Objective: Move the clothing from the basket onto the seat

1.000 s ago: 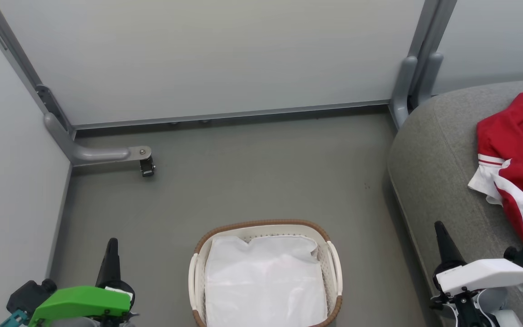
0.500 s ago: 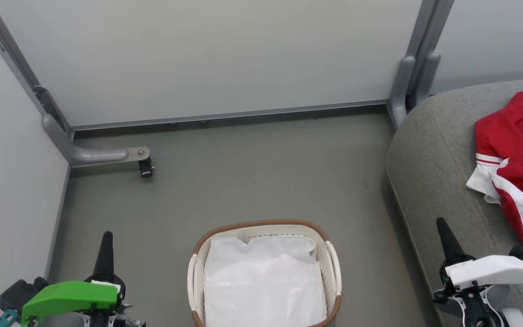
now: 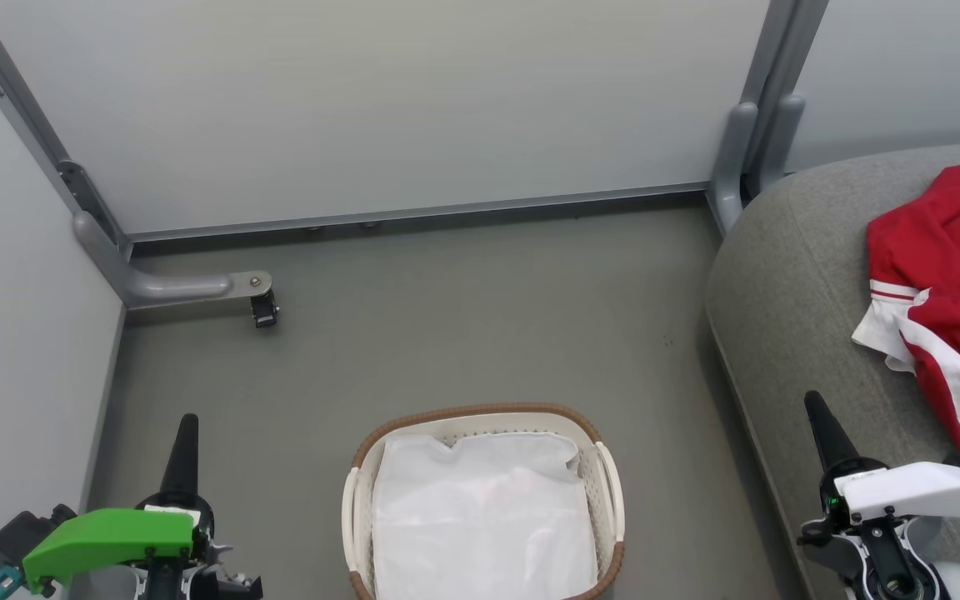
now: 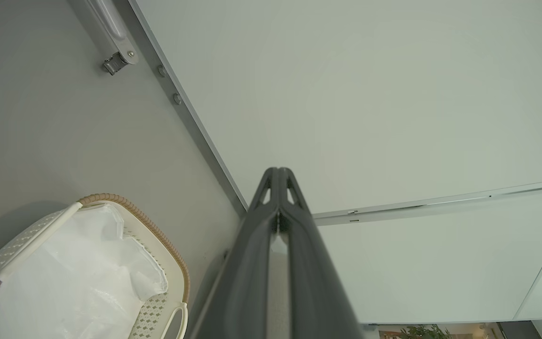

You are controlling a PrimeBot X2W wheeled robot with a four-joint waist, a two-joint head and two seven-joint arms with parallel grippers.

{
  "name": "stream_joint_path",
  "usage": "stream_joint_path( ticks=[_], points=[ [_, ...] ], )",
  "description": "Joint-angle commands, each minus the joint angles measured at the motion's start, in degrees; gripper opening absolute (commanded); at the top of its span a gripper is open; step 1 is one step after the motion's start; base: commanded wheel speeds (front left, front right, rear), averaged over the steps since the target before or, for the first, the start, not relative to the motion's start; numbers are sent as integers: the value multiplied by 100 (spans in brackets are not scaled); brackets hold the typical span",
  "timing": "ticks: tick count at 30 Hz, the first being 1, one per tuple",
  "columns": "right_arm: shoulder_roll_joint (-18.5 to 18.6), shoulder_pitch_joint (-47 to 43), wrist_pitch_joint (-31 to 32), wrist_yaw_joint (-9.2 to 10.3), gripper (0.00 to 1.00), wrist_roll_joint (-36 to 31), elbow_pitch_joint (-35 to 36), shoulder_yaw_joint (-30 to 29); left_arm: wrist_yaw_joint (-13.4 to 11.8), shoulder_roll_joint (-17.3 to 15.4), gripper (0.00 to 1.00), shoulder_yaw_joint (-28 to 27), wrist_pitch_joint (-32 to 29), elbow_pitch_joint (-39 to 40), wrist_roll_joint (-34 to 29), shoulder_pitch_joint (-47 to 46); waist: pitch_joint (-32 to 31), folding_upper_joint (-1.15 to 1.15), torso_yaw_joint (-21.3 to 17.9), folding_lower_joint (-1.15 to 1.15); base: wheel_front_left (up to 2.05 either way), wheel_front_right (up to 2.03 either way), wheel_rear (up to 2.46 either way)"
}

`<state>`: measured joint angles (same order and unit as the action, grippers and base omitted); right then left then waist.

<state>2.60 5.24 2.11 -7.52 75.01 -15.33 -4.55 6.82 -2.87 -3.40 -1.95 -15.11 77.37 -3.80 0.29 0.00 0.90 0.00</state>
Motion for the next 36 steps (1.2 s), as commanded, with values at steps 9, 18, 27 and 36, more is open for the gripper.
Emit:
stream_joint_path(
  ticks=[9,18,27,36],
  points=[
    [35,93,147,4,0,535,82,-73,43,-33,0,-108,-143,71,467,-179,-3,0,-22,0,0,0,0],
    [38,110,250,4,0,930,103,-122,58,-32,0,-169,-248,89,814,-209,-5,0,-42,0,0,0,0],
    [40,118,346,4,0,1309,123,-161,73,-31,0,-237,-347,105,1147,-241,-8,0,-63,0,0,0,0],
    [43,116,439,4,0,1656,140,-200,78,-29,0,-303,-440,114,1454,-284,-10,0,-83,0,0,0,0]
  ],
)
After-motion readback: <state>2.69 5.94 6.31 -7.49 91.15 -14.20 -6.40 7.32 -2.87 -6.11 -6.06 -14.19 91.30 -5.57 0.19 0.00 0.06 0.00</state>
